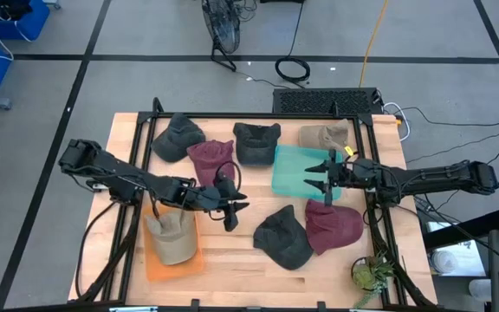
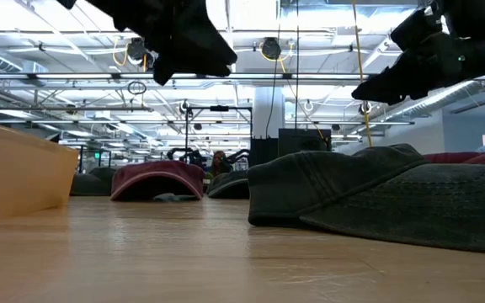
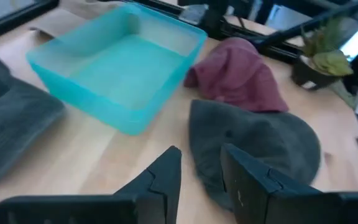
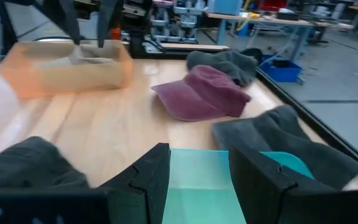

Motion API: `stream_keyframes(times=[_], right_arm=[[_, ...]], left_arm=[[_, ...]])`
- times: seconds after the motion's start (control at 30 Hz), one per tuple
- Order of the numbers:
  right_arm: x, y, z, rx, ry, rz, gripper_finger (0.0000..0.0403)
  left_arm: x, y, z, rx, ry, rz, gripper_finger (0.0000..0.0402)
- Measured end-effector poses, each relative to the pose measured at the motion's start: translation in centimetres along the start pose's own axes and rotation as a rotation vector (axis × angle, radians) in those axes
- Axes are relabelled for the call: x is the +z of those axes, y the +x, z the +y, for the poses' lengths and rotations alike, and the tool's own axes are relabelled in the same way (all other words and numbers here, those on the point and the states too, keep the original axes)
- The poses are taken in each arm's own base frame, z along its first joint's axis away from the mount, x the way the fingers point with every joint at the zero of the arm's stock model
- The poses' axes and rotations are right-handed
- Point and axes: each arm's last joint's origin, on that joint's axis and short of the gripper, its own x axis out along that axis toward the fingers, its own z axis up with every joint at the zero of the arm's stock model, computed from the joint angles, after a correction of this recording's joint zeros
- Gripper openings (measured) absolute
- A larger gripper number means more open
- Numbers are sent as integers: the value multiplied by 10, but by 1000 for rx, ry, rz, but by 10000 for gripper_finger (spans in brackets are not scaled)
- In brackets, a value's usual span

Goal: Pick & Place hat
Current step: Put the brown cap into the orange bin

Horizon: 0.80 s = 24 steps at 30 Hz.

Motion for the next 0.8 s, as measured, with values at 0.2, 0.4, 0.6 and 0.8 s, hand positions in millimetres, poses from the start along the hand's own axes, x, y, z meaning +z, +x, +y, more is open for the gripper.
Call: stream_keyframes(times=[0.2,0.4,0.6,0.8], right_arm=[[-2,0,-9,-192,2,26,153],[7,3,-34,-379,86,11,153],[20,5,-70,-580,220,137,153],[10,10,-103,-693,403,278,156]], left_arm=[[-6,5,-1,6,27,-33,115],[4,6,-5,-35,85,-131,115],[17,8,1,-35,122,-227,115],[26,11,12,-73,97,-247,115]])
